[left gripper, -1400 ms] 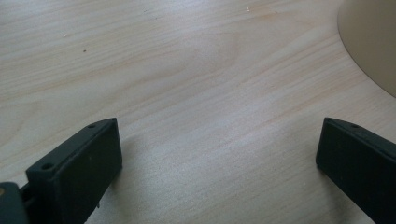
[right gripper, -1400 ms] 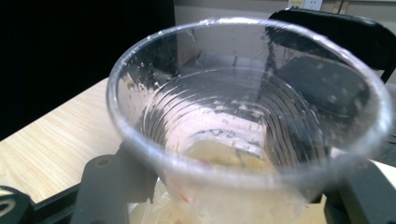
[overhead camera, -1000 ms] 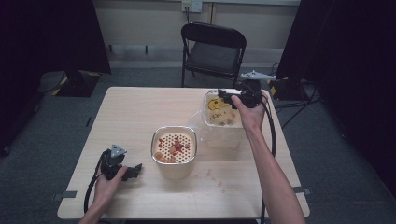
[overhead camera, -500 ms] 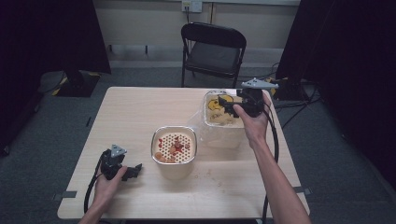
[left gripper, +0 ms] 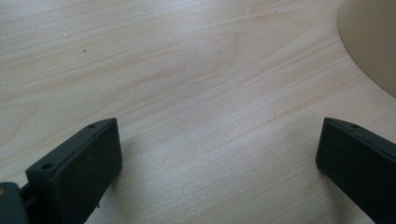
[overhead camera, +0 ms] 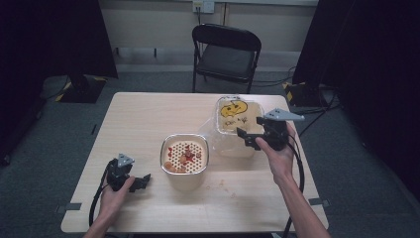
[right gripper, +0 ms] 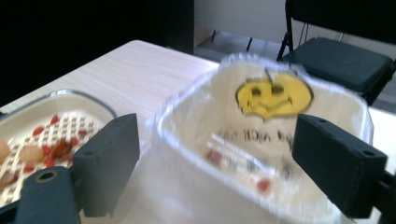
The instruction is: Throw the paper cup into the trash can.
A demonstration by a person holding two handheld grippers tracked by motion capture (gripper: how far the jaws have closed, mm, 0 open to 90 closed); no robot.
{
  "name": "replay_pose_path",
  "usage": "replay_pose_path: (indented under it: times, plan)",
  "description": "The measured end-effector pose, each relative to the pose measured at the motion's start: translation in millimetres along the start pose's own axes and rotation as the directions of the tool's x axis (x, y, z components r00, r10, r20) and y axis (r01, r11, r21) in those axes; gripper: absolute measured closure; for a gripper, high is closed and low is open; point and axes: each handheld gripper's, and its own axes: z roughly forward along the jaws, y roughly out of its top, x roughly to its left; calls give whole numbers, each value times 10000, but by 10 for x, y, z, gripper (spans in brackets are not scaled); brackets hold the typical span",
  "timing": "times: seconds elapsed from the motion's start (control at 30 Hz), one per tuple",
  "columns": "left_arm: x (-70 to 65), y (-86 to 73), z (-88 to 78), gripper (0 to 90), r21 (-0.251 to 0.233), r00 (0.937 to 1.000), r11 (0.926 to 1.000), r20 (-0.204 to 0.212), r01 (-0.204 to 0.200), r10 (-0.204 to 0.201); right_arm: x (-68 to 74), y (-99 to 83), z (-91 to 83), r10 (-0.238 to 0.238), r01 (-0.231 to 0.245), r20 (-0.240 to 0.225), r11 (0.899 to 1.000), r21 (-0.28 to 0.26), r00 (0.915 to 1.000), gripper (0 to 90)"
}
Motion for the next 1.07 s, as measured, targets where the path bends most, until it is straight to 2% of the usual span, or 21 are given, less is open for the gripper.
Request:
replay_pose_path:
  times: [0.13, 0.3, 0.37, 0.5, 0.57, 0.63, 0.73, 0.8, 0.83, 0.87, 0.9, 0.97, 1.07]
  plan:
    - [0, 0, 0, 0, 3, 10000, 10000, -1, -4, 4, 5, -201, -123, 85, -85, 50, 9998, 181, 10000, 140]
    - [0, 0, 0, 0, 2, 10000, 10000, -1, -3, 3, -13, -463, -198, 290, -293, 70, 9979, 578, 9996, 140]
    - [0, 0, 0, 0, 2, 10000, 10000, -1, -3, 3, -35, -586, -207, 478, -484, 113, 9965, 678, 9988, 140]
    - [1, 0, -1, 0, 14, 10000, 10000, -3, -19, 19, -57, -867, -148, 425, -467, 348, 9902, 1320, 9985, 141]
    - [1, 0, -1, 0, 13, 10000, 10000, -4, -20, 20, -82, -1019, -98, 453, -540, 560, 9848, 1650, 9974, 142]
    - [0, 0, 0, 0, 1, 10000, 10000, -2, -5, 5, -109, -1169, -38, 436, -582, 727, 9752, 2137, 9964, 142]
    - [1, 0, 0, 0, 5, 10000, 10000, 1, -13, 13, -148, -1367, 60, 248, -481, 839, 9564, 2880, 9962, 144]
    - [0, 0, 0, 0, 1, 10000, 10000, -1, -3, 3, -163, -1481, 116, 176, -500, 1046, 9477, 3154, 9944, 143]
    - [1, 0, -1, 0, 14, 10000, 10000, -4, -22, 22, -165, -1532, 149, 23, -416, 1130, 9371, 3465, 9936, 145]
    - [0, 0, 0, 0, -5, 10000, 10000, 3, -2, 2, -163, -1575, 173, 38, -459, 1181, 9336, 3555, 9930, 145]
    - [0, 0, 0, 0, 0, 10000, 10000, 0, 0, 0, -168, -1603, 182, 128, -543, 1179, 9329, 3560, 9929, 138]
    - [0, 0, 0, 0, 1, 10000, 10000, 1, 0, 0, -163, -1627, 194, -105, -402, 1438, 9379, 3446, 9896, 131]
    - [0, 0, 0, 0, 0, 10000, 10000, -1, 1, -1, -153, -1639, 191, -120, -428, 1600, 9415, 3343, 9870, 122]
